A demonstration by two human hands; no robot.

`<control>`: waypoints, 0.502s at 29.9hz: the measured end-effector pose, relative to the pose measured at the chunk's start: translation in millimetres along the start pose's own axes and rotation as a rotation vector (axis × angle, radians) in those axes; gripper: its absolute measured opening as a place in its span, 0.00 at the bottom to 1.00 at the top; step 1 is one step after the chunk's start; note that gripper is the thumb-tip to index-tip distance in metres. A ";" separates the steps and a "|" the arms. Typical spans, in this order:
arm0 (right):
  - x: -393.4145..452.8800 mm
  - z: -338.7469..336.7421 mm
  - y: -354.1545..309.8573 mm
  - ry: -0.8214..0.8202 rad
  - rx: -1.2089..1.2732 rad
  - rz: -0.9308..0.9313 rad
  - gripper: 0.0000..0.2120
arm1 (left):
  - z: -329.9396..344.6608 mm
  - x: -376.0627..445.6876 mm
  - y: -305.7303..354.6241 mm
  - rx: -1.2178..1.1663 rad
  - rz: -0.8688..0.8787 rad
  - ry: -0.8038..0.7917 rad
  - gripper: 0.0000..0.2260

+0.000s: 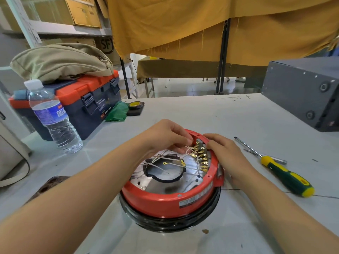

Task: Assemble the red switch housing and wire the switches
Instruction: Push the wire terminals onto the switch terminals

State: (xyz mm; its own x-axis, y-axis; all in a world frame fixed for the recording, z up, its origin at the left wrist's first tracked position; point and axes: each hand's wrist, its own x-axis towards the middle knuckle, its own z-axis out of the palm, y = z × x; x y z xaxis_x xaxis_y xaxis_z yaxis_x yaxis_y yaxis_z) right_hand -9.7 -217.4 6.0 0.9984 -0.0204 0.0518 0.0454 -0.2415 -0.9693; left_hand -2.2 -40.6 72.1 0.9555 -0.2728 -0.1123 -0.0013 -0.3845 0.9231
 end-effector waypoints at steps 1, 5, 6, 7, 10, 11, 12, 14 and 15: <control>1.6 -1.3 0.6 -0.008 0.010 0.008 0.13 | 0.6 1.4 -1.3 0.004 -0.008 -0.005 0.03; 6.6 -4.1 3.8 -0.064 0.135 0.003 0.14 | 1.9 6.7 -5.0 -0.014 -0.044 -0.018 0.05; 6.9 -3.6 4.6 -0.100 0.166 -0.008 0.15 | 2.3 8.1 -5.7 -0.021 -0.053 -0.018 0.05; 6.8 -2.9 5.3 -0.139 0.182 -0.012 0.16 | 2.8 9.5 -6.2 -0.028 -0.060 -0.014 0.05; 6.4 0.5 4.7 -0.190 0.235 0.014 0.16 | 4.3 13.3 -7.9 -0.024 -0.070 0.010 0.04; 6.3 1.4 4.1 -0.181 0.241 0.017 0.15 | 4.9 14.2 -8.4 -0.014 -0.070 0.015 0.05; 6.3 2.0 3.5 -0.167 0.237 0.013 0.15 | 5.3 15.0 -8.6 -0.006 -0.068 0.019 0.04; 6.2 3.5 3.0 -0.137 0.204 0.002 0.15 | 5.4 16.1 -8.8 0.006 -0.062 0.024 0.04; 6.0 4.3 2.6 -0.122 0.191 -0.001 0.16 | 5.0 16.7 -8.5 0.018 -0.059 0.024 0.04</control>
State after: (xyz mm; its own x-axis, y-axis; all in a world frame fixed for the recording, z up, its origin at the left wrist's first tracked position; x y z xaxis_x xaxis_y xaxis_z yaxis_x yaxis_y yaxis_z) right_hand -3.5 -214.0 2.7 0.9944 0.0999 0.0342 0.0397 -0.0532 -0.9978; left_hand 12.2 -46.3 60.5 0.9609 -0.2280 -0.1568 0.0496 -0.4155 0.9082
